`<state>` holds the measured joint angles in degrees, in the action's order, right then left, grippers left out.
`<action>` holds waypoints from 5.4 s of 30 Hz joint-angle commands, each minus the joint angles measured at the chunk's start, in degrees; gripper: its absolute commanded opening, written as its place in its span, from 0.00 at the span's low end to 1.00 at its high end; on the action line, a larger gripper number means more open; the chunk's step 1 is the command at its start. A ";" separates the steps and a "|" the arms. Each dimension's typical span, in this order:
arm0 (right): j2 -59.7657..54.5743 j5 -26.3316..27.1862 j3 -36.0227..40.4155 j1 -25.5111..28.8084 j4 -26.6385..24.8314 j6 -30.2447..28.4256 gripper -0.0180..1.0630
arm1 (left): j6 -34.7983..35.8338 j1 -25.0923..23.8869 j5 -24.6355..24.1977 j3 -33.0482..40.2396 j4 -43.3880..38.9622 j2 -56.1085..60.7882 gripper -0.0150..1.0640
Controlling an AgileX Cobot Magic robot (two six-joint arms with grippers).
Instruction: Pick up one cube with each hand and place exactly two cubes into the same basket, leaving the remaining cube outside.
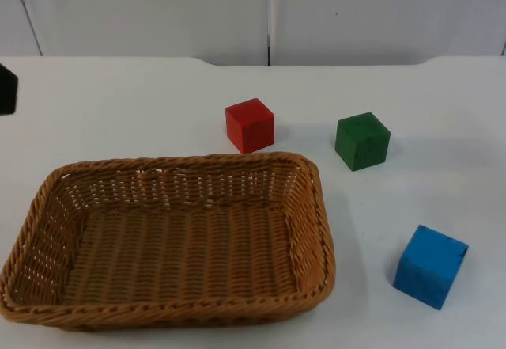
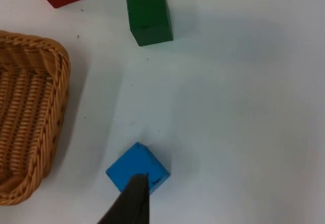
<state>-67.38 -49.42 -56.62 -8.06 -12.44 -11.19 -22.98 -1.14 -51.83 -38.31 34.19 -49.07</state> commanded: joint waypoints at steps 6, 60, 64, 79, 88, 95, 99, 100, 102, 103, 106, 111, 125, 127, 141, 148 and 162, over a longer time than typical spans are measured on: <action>-5.97 0.81 -4.58 0.36 -1.60 -1.74 0.99 | -5.36 -0.20 0.08 -0.37 5.64 -3.56 0.99; -48.71 0.92 -38.83 -12.04 4.71 1.57 0.99 | 0.61 49.14 20.89 -22.02 -10.95 -43.76 0.93; -50.75 2.19 -39.22 -12.04 4.83 1.57 0.99 | 1.86 52.04 24.37 -23.10 -11.32 -46.36 0.93; -55.02 8.07 -39.61 -12.04 4.40 3.03 0.99 | 9.06 57.99 34.11 -25.63 -10.73 -54.81 0.93; -57.67 9.29 -39.61 -12.04 2.88 3.03 0.99 | 11.86 59.58 35.93 -28.50 -10.46 -60.02 0.93; -59.29 10.38 -39.61 -12.04 2.88 3.41 0.99 | 11.86 60.12 38.62 -29.60 -9.17 -63.44 0.93; -59.27 11.72 -39.61 -12.04 2.88 3.41 0.99 | 11.86 60.12 41.65 -29.60 -9.17 -64.20 0.93; -59.27 11.81 -39.61 -12.04 2.77 3.41 0.99 | 11.86 60.12 42.27 -29.60 -9.17 -64.76 0.93; -59.27 12.37 -39.61 -12.04 2.63 3.41 0.99 | 12.02 60.12 43.24 -29.70 -8.69 -65.87 0.93; -59.27 12.37 -39.61 -12.04 2.63 3.41 0.99 | 12.02 60.12 43.24 -29.70 -8.69 -65.87 0.93; -59.27 13.12 -39.61 -12.04 2.63 3.41 0.99 | 12.15 60.12 45.44 -29.97 -7.80 -67.42 0.93; -59.27 13.26 -39.61 -12.04 2.63 3.41 0.99 | 12.73 59.88 48.60 -30.06 -7.64 -68.61 0.93; -59.27 14.49 -39.61 -12.93 2.78 3.03 0.99 | 12.82 59.10 52.78 -30.37 -7.99 -73.64 0.93; -59.27 14.77 -39.61 -13.34 3.16 3.03 0.99 | 12.82 58.97 52.60 -30.65 -7.99 -73.83 0.93; -62.17 17.29 -39.61 -13.97 3.39 2.89 0.99 | 12.82 57.68 53.00 -30.65 -7.92 -76.77 0.93; -65.79 17.87 -39.61 -13.97 3.27 2.89 0.99 | 11.03 57.68 53.82 -30.65 -8.31 -77.39 0.93; -67.06 17.89 -39.61 -13.97 3.27 2.89 0.99 | 10.86 57.68 54.30 -30.68 -8.31 -77.88 0.93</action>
<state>-134.50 -31.97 -95.98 -21.92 -9.27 -7.83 -12.08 56.51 2.02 -68.85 25.74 -126.92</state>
